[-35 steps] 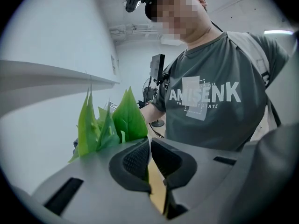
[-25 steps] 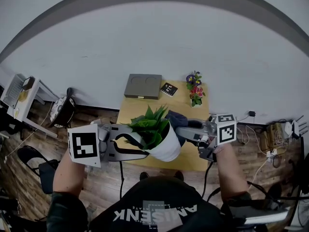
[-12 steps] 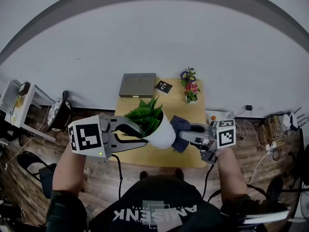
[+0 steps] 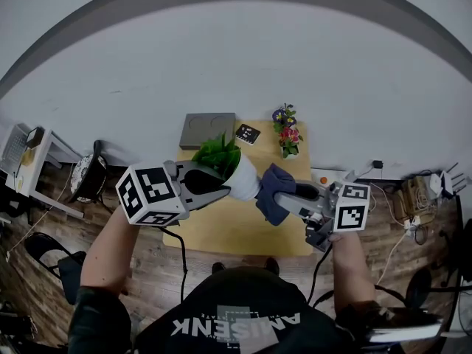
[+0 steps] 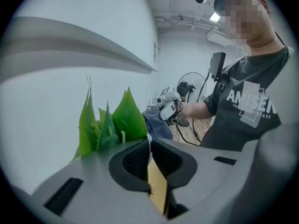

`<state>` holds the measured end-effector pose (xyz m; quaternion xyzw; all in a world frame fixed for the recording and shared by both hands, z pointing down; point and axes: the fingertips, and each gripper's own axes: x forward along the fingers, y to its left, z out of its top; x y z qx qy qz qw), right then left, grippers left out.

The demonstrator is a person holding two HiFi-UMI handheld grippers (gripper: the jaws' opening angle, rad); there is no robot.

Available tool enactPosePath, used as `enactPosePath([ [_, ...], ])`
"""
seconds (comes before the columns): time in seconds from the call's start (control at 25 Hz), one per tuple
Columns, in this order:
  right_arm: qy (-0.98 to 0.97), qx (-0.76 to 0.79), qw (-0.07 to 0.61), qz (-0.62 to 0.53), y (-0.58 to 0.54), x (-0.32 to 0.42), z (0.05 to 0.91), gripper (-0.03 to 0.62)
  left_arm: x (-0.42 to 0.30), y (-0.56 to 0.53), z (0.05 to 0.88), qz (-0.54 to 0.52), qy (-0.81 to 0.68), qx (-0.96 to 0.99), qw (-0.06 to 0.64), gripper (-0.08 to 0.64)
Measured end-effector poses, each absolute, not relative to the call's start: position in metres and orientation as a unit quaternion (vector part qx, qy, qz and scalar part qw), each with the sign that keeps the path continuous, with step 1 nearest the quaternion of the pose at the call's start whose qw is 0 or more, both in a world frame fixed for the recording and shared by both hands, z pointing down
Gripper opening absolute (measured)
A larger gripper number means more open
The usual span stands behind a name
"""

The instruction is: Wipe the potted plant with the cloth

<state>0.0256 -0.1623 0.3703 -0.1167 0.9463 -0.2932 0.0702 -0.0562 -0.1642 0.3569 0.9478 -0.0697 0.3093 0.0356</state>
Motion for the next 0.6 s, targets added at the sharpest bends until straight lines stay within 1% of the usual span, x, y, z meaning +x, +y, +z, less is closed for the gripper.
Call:
enactPosePath([
  [0.16, 0.952, -0.187, 0.058, -0.235, -0.170, 0.024, 0.356, 0.132, -0.052, -0.181, 0.349, 0.282, -0.114, 0.948, 0.094, 0.020],
  [0.36, 0.949, -0.276, 0.033, -0.151, -0.189, 0.015, 0.342, 0.132, -0.040, -0.192, 0.346, 0.294, -0.145, 0.938, 0.112, 0.017],
  [0.6, 0.954, -0.288, -0.033, -0.078, -0.178, -0.016, 0.347, 0.132, -0.032, -0.198, 0.349, 0.302, -0.170, 0.928, 0.136, 0.015],
])
